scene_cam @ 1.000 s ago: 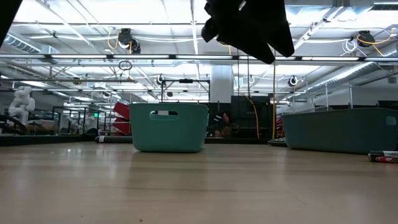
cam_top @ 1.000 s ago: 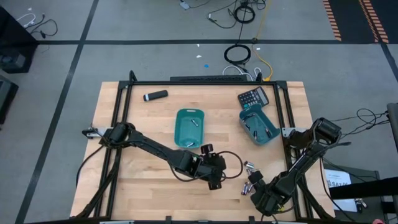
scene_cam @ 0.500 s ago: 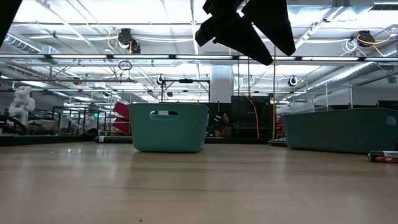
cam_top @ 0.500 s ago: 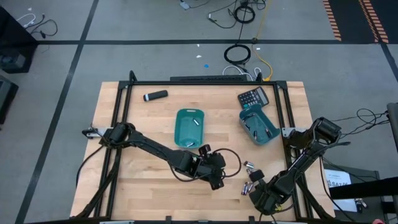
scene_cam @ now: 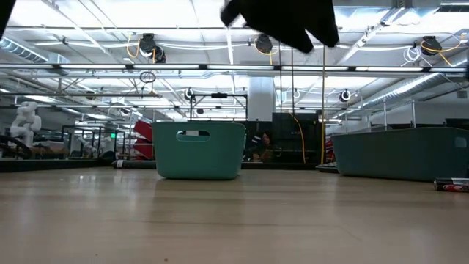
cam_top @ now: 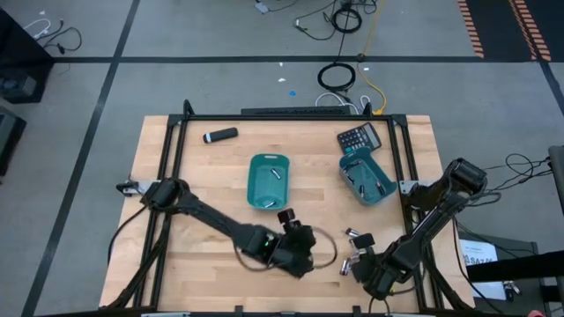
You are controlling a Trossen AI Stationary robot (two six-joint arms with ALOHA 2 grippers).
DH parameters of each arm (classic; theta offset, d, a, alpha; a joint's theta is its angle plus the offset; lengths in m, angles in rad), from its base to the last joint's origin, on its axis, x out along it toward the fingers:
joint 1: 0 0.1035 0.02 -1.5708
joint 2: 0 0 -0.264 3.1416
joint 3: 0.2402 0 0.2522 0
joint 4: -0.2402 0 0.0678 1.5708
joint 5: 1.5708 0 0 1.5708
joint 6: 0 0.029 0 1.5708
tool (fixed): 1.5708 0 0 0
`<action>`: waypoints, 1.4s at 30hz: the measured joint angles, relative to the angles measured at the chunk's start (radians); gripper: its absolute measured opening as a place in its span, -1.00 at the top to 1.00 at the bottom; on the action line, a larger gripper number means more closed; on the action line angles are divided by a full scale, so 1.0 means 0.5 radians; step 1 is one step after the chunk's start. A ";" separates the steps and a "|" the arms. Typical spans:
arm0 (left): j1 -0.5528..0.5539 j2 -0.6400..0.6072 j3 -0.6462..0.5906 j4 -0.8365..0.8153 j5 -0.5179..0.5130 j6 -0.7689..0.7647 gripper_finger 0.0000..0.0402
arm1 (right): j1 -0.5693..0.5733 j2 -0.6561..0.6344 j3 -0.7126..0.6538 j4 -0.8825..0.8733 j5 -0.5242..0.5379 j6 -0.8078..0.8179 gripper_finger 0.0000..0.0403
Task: Sort batteries
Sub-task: Put the silver battery into the green bin
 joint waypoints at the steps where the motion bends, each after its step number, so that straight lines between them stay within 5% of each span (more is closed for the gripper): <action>1: -0.028 0.000 0.000 -0.002 -0.093 0.035 0.07 | 0.000 -0.032 0.006 -0.005 0.054 0.015 0.89; 15: -0.028 -0.213 -0.004 -0.569 -0.382 0.090 0.07 | -0.405 -0.197 0.006 -0.026 0.418 -0.212 0.89; 24: 0.039 -0.721 -0.609 -0.344 -0.464 0.314 0.07 | -0.922 -0.199 0.008 0.495 0.469 -0.928 0.89; 32: 0.029 -1.128 -1.007 -0.256 -0.459 0.232 0.07 | -1.410 -0.200 0.009 1.114 0.134 -1.347 0.89; 42: 0.026 -1.495 -1.175 -0.270 -0.445 0.313 0.07 | -1.775 -0.201 0.012 1.804 -0.174 -1.494 0.88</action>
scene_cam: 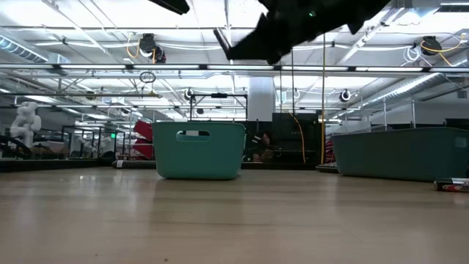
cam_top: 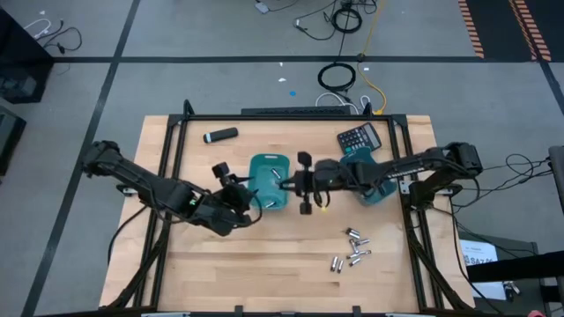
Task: Sort batteries
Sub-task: Put the silver battery into the green bin
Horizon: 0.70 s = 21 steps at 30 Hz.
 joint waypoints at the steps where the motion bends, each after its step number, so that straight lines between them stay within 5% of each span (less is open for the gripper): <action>1: 0.000 -0.019 -0.007 -0.012 0.000 0.001 0.07 | -0.025 0.000 0.000 0.067 -0.001 -0.013 0.88; 7: 0.000 -0.086 -0.031 -0.067 -0.062 0.005 0.07 | -0.162 0.105 0.017 0.363 -0.095 0.022 0.88; 15: 0.015 -0.086 -0.032 -0.068 -0.079 -0.005 0.07 | -0.213 0.444 0.322 -0.031 -0.143 0.123 0.86; 21: 0.017 -0.086 -0.032 -0.063 0.056 -0.019 0.07 | -0.206 0.515 0.500 -0.399 -0.156 0.192 0.42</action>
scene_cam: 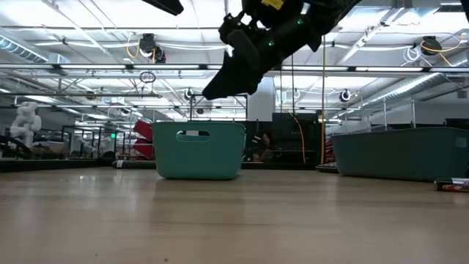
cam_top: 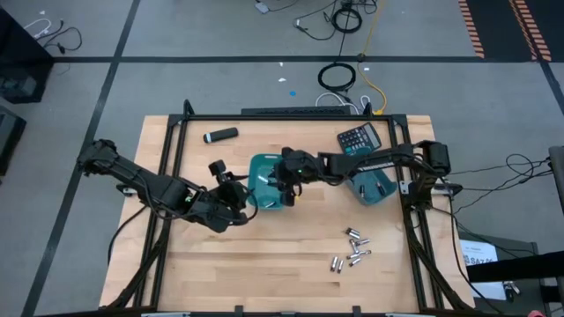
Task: Sort batteries
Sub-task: Put the silver battery into the green bin
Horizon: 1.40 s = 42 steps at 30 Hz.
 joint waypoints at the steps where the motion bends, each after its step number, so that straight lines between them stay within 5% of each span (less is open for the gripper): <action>1: 0.000 0.000 0.000 0.004 0.008 0.000 0.07 | 0.000 -0.001 0.011 -0.015 0.001 0.006 0.31; 9: 0.000 0.000 0.000 -0.032 0.037 -0.001 0.07 | 0.012 -0.154 0.012 -0.168 0.028 0.064 -0.17; 19: 0.014 0.005 0.000 -0.023 0.038 -0.001 0.07 | 0.495 -0.554 -0.013 -0.777 0.867 0.125 -0.06; 25: 0.083 0.037 0.003 0.217 0.092 0.004 0.07 | 0.752 -0.597 -0.180 -0.973 1.004 0.474 -0.04; 30: 0.170 0.158 0.003 0.329 0.252 0.031 0.07 | 0.896 -0.593 -0.445 -0.789 1.027 0.786 -0.04; 42: 0.326 0.499 0.002 0.512 0.332 0.140 0.07 | 1.286 -0.593 -0.654 -0.689 1.525 1.250 -0.04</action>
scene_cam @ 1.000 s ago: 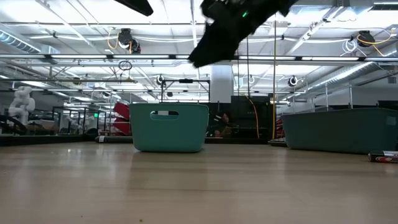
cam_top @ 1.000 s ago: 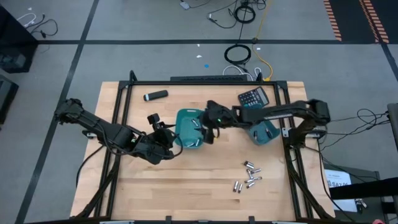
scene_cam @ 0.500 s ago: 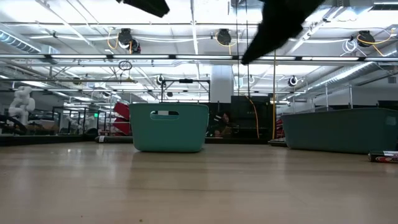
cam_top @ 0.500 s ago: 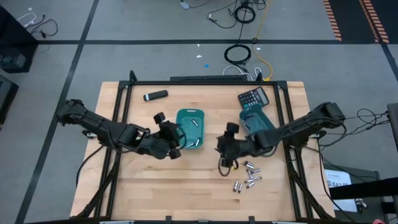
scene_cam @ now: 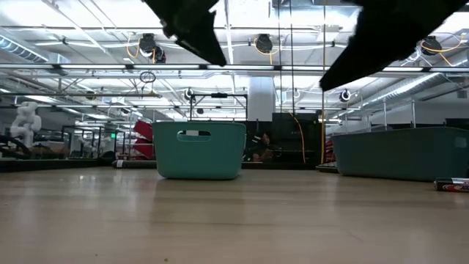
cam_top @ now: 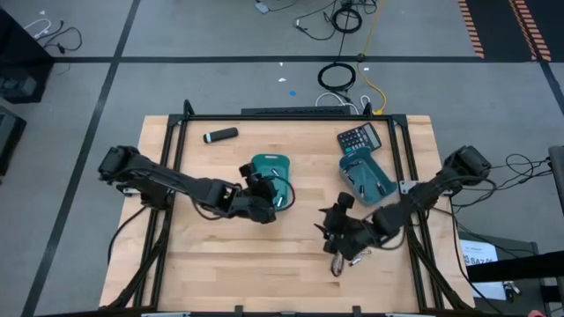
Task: Sort batteries
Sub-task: Put the silver battery into the green bin
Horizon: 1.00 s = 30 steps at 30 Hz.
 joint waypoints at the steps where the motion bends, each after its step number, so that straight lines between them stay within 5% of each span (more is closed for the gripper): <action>1: 0.010 0.015 0.000 0.050 0.040 -0.027 0.07 | 0.041 0.000 0.000 0.000 0.016 0.013 -0.04; 10: 0.107 0.030 0.000 0.343 0.499 -0.291 0.07 | 0.194 0.000 -0.048 -0.107 -0.013 0.009 -0.04; 15: 0.107 0.030 0.000 0.343 0.440 -0.345 0.07 | 0.236 0.001 -0.167 -0.108 -0.155 0.163 -0.04; 21: 0.052 0.030 0.000 0.343 0.143 -0.349 0.07 | 0.379 0.002 -0.211 -0.176 -0.208 0.386 -0.04; 30: 0.049 0.030 0.000 0.342 0.116 -0.510 0.07 | 0.388 0.002 -0.211 -0.291 -0.646 0.429 -0.04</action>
